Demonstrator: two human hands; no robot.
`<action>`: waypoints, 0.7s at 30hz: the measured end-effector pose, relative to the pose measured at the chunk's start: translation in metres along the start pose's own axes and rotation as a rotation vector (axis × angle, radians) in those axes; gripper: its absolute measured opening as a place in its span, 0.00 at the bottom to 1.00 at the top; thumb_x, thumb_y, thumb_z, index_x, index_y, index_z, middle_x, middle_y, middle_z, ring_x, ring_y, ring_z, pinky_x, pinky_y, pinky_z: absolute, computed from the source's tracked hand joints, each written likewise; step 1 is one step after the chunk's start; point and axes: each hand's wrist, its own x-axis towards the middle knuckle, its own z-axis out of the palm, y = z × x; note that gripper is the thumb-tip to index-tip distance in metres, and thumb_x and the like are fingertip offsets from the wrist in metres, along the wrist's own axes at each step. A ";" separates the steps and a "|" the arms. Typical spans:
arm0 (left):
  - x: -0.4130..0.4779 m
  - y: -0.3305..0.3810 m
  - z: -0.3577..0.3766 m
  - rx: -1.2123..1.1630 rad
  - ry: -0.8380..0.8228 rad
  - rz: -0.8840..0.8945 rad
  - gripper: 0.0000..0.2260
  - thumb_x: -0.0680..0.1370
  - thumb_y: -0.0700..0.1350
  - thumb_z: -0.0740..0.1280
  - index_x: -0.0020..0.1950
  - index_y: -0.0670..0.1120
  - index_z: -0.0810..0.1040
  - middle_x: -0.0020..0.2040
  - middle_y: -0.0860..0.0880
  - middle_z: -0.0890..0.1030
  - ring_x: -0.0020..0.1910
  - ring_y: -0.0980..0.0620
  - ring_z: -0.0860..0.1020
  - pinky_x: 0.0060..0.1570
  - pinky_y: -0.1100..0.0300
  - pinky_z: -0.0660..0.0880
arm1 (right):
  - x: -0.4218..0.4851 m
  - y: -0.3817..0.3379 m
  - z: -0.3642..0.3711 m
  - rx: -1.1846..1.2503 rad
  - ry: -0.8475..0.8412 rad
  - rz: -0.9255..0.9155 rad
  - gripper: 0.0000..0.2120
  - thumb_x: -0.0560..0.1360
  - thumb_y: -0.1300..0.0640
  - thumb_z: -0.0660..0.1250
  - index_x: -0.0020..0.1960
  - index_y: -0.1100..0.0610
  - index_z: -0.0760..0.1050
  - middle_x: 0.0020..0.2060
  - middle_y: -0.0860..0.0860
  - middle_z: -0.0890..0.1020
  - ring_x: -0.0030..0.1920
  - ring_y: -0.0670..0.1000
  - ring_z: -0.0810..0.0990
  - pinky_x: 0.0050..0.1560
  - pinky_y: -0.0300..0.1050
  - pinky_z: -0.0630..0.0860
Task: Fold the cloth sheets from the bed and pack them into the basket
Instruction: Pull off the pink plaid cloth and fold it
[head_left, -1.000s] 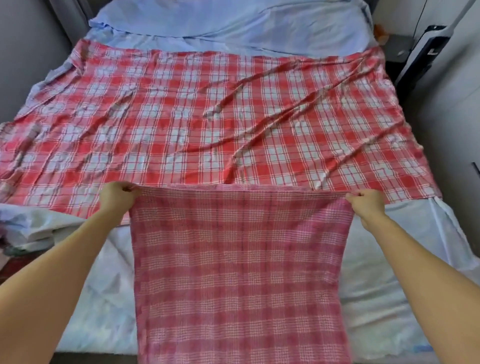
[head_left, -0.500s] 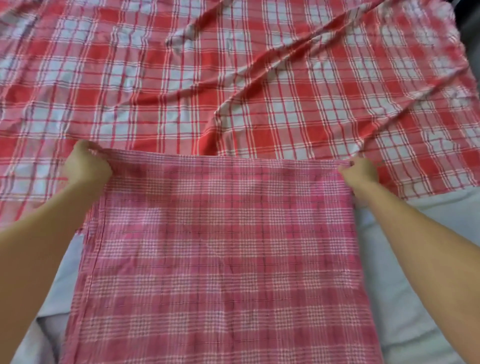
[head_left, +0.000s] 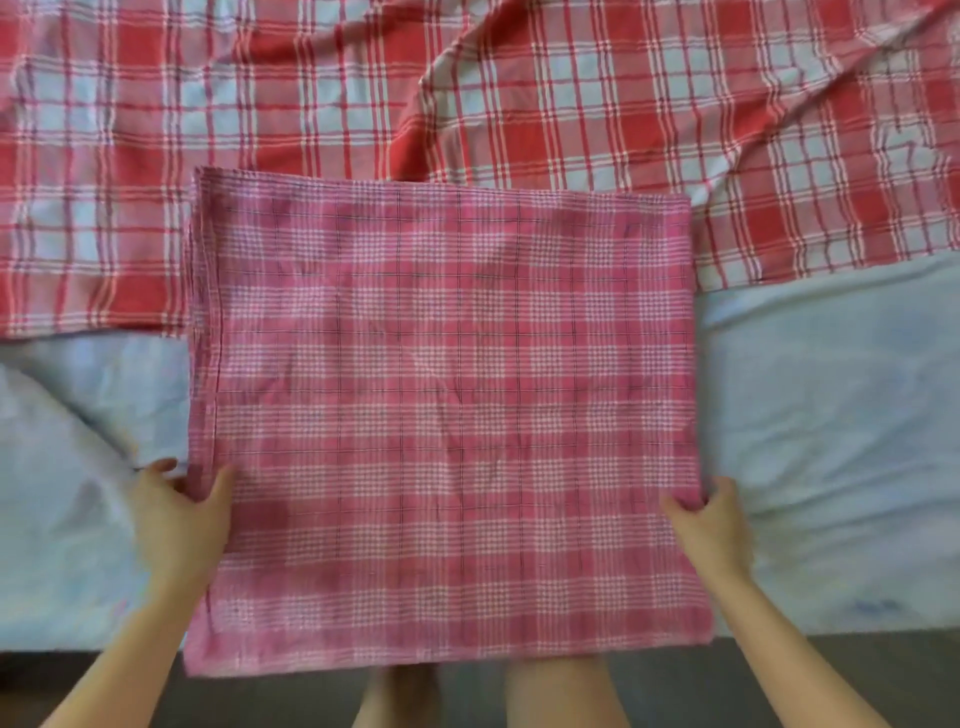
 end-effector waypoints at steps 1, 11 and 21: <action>-0.013 -0.010 -0.004 0.038 -0.013 -0.021 0.25 0.74 0.46 0.71 0.66 0.37 0.66 0.56 0.35 0.75 0.53 0.36 0.75 0.55 0.44 0.70 | -0.013 0.020 0.003 -0.018 -0.034 0.027 0.17 0.67 0.50 0.73 0.51 0.57 0.73 0.42 0.54 0.81 0.44 0.61 0.81 0.45 0.55 0.77; -0.076 -0.079 -0.028 0.067 -0.256 -0.289 0.19 0.72 0.48 0.73 0.56 0.38 0.74 0.49 0.40 0.80 0.48 0.41 0.78 0.53 0.48 0.73 | -0.066 0.092 0.005 0.159 -0.289 0.252 0.05 0.70 0.51 0.73 0.44 0.51 0.79 0.43 0.54 0.83 0.48 0.58 0.81 0.56 0.56 0.75; -0.048 -0.079 -0.065 -0.565 -0.380 -0.706 0.06 0.76 0.36 0.66 0.41 0.45 0.72 0.28 0.50 0.79 0.25 0.57 0.76 0.21 0.68 0.72 | -0.055 0.047 -0.049 0.630 -0.285 0.447 0.08 0.76 0.66 0.65 0.39 0.57 0.72 0.18 0.46 0.77 0.17 0.42 0.74 0.17 0.31 0.68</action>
